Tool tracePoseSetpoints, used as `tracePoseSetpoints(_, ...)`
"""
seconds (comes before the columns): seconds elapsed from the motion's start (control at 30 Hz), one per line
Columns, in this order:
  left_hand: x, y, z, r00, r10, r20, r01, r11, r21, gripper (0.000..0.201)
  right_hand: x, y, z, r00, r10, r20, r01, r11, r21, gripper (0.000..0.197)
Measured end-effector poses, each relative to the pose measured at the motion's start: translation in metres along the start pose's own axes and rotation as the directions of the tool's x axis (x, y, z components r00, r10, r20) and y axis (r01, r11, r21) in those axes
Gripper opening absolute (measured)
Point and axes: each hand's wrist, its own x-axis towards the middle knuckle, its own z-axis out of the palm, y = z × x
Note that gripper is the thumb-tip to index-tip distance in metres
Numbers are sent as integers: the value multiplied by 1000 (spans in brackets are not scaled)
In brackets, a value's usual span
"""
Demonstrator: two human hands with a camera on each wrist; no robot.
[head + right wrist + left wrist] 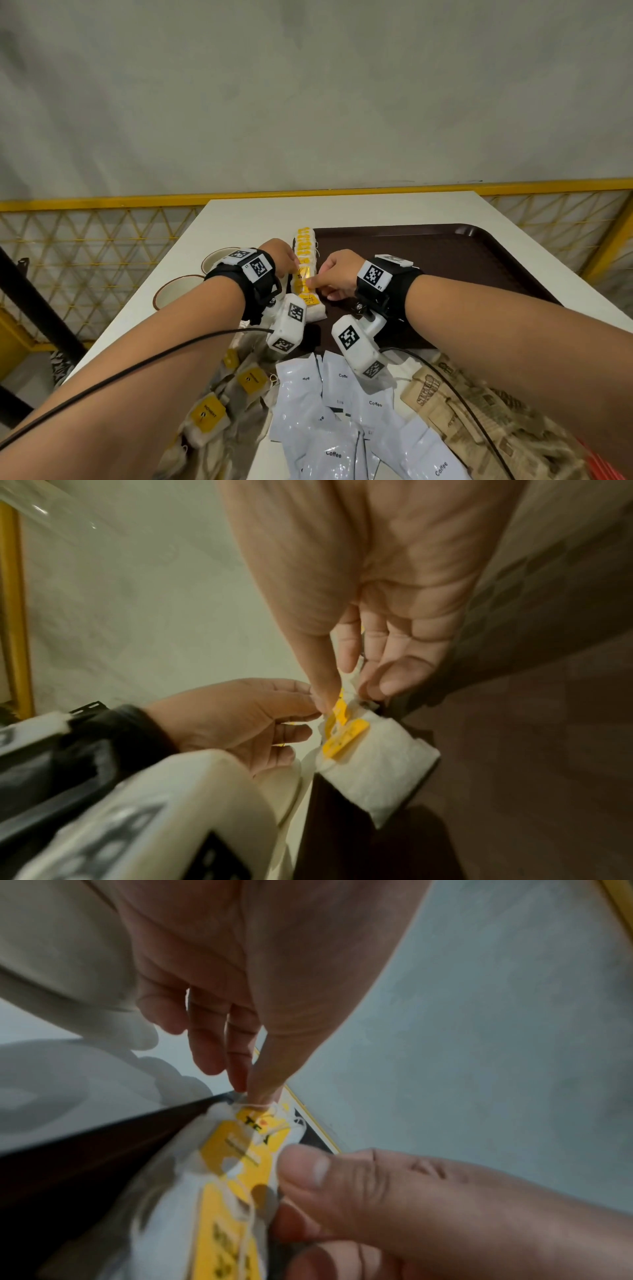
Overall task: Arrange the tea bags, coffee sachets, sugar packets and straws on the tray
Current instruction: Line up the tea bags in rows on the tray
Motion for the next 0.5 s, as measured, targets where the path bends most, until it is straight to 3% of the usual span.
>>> tracePoseSetpoints(0.2,-1,0,8,999,28,-29,-27,999,26,23,1,5,6,1000,-15,-7,15,1000,-9,32)
tracePoseSetpoints(0.33,-2,-7,9,998,-15,-62,12,998,-59,29,-1,7,10,1000,-12,-20,13,999,33,33)
tracePoseSetpoints(0.5,-11,-13,2,999,-34,18,35,999,-38,28,-1,8,9,999,-1,-54,6,995,98,33)
